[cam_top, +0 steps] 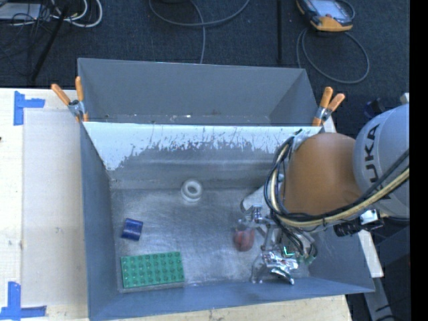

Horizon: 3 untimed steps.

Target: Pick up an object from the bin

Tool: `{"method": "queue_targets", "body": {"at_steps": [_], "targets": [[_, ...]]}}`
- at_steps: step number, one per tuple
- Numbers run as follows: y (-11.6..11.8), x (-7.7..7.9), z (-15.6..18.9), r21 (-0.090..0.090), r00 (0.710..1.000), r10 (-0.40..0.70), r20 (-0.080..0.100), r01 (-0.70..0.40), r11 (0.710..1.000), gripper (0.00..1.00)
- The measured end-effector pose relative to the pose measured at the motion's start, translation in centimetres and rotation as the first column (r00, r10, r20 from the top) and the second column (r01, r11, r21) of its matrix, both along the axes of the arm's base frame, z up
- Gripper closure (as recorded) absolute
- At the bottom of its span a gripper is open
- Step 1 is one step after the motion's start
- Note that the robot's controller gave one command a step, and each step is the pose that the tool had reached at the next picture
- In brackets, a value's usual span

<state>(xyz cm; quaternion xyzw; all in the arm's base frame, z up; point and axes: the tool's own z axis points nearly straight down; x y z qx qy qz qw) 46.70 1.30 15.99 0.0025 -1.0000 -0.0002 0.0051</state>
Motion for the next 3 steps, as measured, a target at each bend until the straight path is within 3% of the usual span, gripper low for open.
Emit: {"method": "queue_targets", "body": {"at_steps": [1,2,3], "targets": [[-2.4,5.4,-8.9,0.002,0.984,-0.179,0.011,0.179,0.984,0.0],[-2.5,5.6,-8.6,0.002,0.984,-0.178,0.017,0.178,0.984,1.0],[-3.5,4.2,5.4,0.001,0.99,-0.141,0.017,0.141,0.99,1.0]]}}
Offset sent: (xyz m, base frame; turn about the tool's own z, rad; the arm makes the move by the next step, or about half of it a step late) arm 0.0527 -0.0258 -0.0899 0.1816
